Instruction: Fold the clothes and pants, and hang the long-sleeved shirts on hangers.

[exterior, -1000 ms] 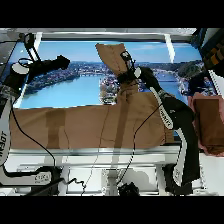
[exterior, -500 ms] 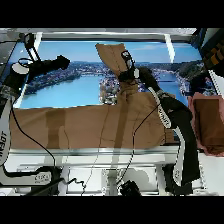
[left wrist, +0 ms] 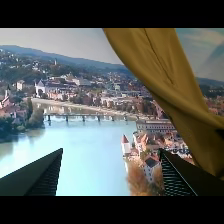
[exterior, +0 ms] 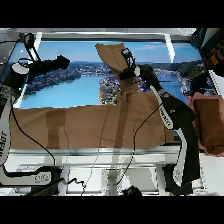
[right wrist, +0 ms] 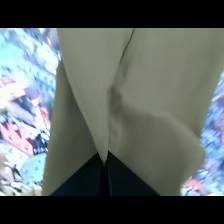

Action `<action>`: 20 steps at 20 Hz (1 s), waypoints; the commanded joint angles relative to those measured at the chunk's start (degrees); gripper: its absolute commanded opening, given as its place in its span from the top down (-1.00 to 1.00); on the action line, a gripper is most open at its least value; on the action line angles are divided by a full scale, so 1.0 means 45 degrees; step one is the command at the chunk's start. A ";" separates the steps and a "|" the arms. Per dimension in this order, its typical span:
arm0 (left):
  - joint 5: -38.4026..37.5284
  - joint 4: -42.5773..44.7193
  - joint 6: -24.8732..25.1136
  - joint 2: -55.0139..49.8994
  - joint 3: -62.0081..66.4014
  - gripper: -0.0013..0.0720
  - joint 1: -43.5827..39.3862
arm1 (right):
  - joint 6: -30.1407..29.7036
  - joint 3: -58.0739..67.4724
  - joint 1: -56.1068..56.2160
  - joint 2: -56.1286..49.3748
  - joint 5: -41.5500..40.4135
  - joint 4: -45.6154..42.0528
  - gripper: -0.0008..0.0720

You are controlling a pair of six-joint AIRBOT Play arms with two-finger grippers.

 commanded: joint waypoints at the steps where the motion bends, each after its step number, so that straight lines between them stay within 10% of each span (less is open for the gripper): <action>1: 0.0010 0.0005 0.0005 -0.0010 0.0005 -0.94 0.0005 | -0.0301 0.0005 0.0117 0.1389 0.0005 0.0029 0.90; 11: -0.0214 -0.0049 -0.1239 -0.0005 0.0010 -0.94 0.0005 | -0.2608 0.0005 0.1049 0.5693 0.5940 0.0670 0.90; 20: -0.4639 -0.0010 -0.2535 -0.0597 0.0005 -0.94 -0.0665 | -0.3143 -0.0389 0.1059 0.6989 1.4324 0.3113 0.90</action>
